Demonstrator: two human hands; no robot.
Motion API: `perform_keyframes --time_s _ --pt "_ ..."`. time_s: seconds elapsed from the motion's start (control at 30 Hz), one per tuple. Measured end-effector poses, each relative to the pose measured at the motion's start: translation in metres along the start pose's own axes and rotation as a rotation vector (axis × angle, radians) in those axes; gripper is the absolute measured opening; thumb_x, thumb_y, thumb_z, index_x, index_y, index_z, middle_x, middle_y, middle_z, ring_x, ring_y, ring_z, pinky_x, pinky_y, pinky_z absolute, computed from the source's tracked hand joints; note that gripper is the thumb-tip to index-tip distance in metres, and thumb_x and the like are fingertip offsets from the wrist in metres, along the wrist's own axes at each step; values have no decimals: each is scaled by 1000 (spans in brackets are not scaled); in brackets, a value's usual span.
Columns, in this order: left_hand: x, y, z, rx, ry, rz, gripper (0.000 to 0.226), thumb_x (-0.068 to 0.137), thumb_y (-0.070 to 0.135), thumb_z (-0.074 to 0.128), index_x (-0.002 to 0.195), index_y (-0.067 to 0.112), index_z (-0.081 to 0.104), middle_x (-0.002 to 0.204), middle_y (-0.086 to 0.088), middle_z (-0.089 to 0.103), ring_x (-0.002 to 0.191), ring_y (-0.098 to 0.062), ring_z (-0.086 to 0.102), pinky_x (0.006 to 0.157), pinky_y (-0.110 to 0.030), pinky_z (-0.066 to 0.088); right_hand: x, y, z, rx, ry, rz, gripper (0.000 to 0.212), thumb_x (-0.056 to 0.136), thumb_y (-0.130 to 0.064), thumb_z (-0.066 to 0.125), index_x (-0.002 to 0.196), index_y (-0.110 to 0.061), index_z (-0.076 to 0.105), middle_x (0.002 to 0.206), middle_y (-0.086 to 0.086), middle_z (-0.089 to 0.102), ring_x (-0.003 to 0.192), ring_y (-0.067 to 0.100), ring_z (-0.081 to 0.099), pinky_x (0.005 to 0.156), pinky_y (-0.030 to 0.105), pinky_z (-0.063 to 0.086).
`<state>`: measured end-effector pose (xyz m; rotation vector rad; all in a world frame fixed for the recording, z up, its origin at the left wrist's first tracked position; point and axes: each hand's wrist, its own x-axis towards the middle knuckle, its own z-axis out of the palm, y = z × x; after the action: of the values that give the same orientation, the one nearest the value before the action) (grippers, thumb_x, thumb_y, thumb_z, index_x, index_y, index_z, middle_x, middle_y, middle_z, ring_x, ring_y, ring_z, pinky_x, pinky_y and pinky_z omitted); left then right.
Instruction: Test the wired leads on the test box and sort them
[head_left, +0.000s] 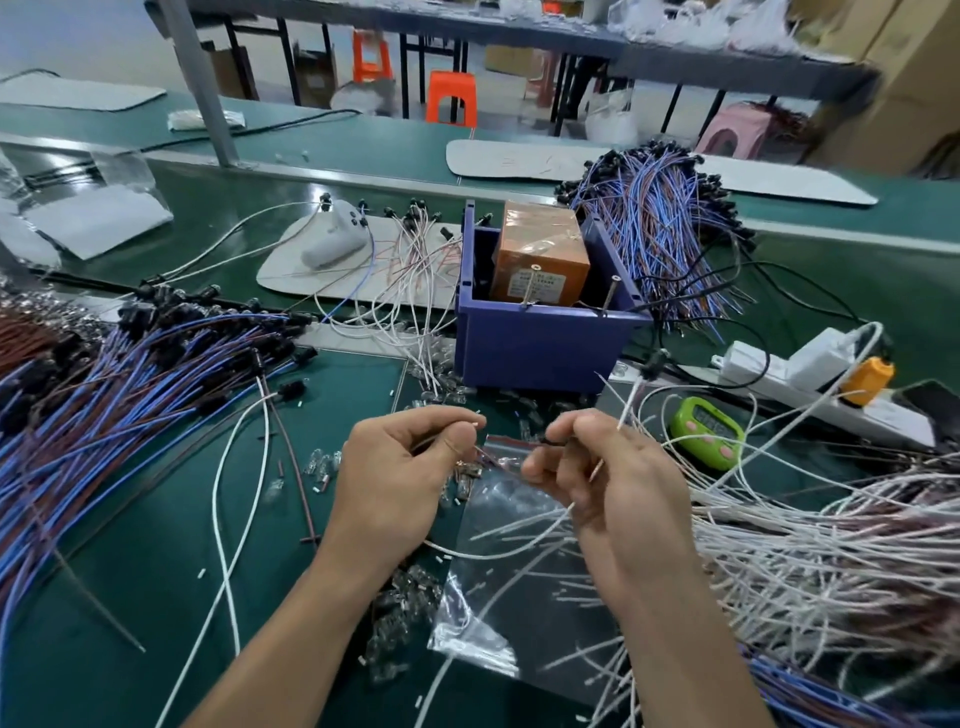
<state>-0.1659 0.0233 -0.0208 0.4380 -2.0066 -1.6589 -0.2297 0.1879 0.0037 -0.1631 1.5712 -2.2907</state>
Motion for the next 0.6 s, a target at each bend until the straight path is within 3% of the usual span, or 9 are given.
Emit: perform_keyframes --time_s 0.07,0.17,0.23,0.3,0.37,0.47,0.6 --pt "1 1 -1 -27 26 5 28 91 15 77 89 43 81 74 7 78 71 -6 73 68 -14 53 0 4 2 -230 -10 -38 29 95 -5 57 76 -14 77 57 4 62 65 26 64 67 29 59" --pt "3 3 -2 -75 39 17 30 92 11 75 87 40 82 72 1 77 67 -7 71 65 -13 52 -4 8 6 -546 -59 -57 11 84 -22 72 83 -28 81 72 1 75 71 29 70 64 38 60" --pt "3 4 -2 -79 46 17 31 92 11 75 86 40 82 71 0 76 66 -8 70 65 -15 52 -5 10 7 -656 -104 -38 7 79 -28 78 83 -32 82 71 -9 74 60 13 66 55 26 51" --pt "3 3 -2 -62 57 17 30 93 12 75 87 40 81 71 0 76 66 -9 70 65 -16 53 -4 12 7 -708 -125 -33 4 79 -26 81 78 -30 81 64 -22 69 55 -1 62 53 13 43" --pt "3 2 -2 -57 73 17 31 93 12 75 86 41 81 71 1 76 66 -10 70 65 -19 55 -3 13 6 -714 -117 -35 9 80 -23 81 74 -28 81 60 -24 66 53 -2 61 53 11 42" --pt "1 1 1 -41 115 2 30 94 14 75 87 43 80 72 4 76 67 -10 71 67 -20 55 -4 13 5 -657 -86 -29 11 84 -20 80 75 -27 80 55 -9 65 48 7 54 50 20 43" --pt "-3 2 7 -40 205 20 25 94 16 74 85 39 80 68 9 75 61 -1 67 60 -11 49 -3 16 7 -589 -68 -29 11 85 -18 79 76 -24 80 52 4 59 49 16 49 49 29 42"
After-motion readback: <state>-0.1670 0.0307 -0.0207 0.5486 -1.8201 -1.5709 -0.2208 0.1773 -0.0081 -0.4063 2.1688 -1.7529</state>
